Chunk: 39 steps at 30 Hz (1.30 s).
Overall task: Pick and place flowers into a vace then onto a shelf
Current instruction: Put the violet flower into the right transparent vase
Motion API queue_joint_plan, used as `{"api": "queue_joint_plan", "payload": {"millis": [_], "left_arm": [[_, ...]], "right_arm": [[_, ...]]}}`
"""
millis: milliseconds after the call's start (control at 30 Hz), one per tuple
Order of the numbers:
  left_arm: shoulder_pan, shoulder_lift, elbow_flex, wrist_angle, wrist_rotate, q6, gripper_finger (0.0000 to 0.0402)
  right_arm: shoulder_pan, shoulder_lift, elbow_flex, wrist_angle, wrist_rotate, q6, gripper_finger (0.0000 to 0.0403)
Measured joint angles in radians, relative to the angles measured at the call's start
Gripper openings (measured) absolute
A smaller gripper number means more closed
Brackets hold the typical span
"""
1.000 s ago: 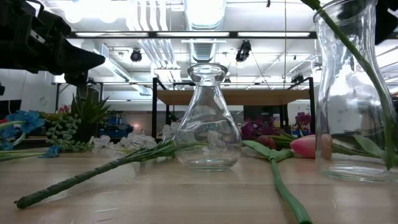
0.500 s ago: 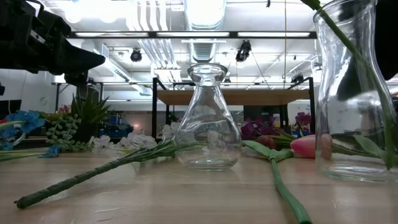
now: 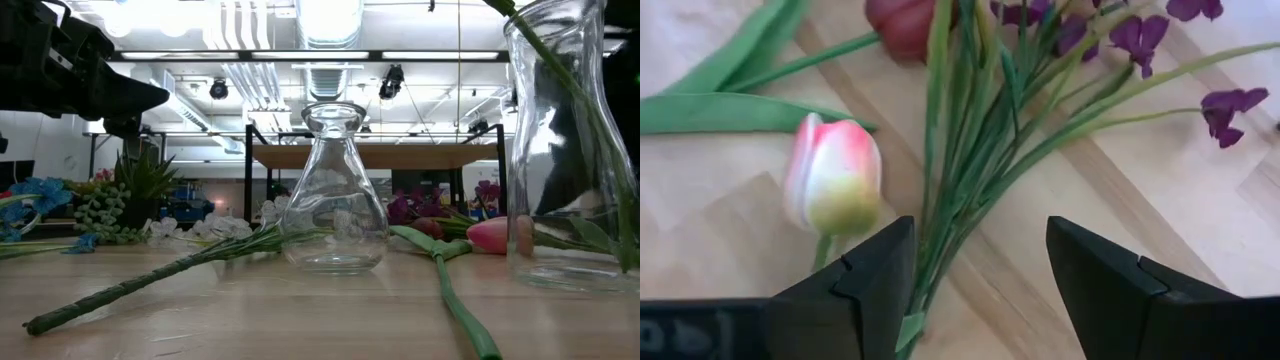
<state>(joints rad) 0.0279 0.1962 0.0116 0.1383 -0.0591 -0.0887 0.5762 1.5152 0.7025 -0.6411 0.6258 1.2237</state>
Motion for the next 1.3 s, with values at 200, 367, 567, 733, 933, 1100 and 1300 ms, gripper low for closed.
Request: {"api": "queue_joint_plan", "payload": {"millis": [200,367,567,733,933,1100,1300], "left_arm": [[0.0,0.0,0.0,0.0,0.0,0.0,0.0],[0.0,0.0,0.0,0.0,0.0,0.0,0.0],[0.0,0.0,0.0,0.0,0.0,0.0,0.0],[0.0,0.0,0.0,0.0,0.0,0.0,0.0],[0.0,0.0,0.0,0.0,0.0,0.0,0.0],[0.0,0.0,0.0,0.0,0.0,0.0,0.0],[0.0,0.0,0.0,0.0,0.0,0.0,0.0]], "right_arm": [[-0.04,-0.001,0.0,0.001,-0.03,-0.001,0.0219],[-0.055,-0.001,0.0,0.005,-0.056,-0.001,0.0219],[-0.054,-0.001,0.0,0.027,-0.096,-0.001,0.0219],[-0.054,0.006,-0.001,0.031,-0.104,0.003,0.0219],[-0.054,0.07,-0.007,0.073,-0.108,0.0,0.0219],[-0.053,0.108,-0.004,0.078,-0.1,0.008,0.0219],[-0.055,0.119,-0.004,0.082,-0.1,0.008,0.0218]]}}
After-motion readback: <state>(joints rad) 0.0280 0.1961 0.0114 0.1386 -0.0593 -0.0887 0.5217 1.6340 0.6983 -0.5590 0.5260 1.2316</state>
